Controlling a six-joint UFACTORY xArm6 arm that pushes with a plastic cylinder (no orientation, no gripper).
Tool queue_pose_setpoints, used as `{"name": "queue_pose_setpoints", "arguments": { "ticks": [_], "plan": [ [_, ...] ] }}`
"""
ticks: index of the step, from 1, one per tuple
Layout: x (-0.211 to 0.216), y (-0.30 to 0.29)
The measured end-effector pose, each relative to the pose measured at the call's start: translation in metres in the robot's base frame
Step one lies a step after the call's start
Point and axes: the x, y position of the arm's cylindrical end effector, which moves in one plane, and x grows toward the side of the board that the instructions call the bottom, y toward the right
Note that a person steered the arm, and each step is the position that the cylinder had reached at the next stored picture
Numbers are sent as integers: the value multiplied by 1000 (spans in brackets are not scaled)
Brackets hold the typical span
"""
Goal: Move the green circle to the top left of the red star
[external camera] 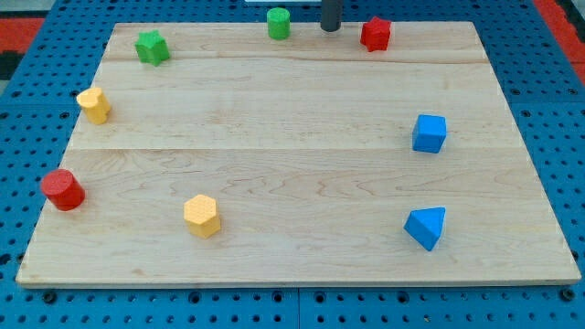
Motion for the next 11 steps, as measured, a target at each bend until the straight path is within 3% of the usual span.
{"name": "queue_pose_setpoints", "arguments": {
  "ticks": [1,2,3,4,5,6,7,8,9,10,11],
  "plan": [
    [7,-29],
    [60,-78],
    [41,-147],
    [2,-151],
    [0,-114],
    [5,-20],
    [51,-34],
    [115,54],
    [86,118],
    [1,183],
    [-1,175]
  ]
}}
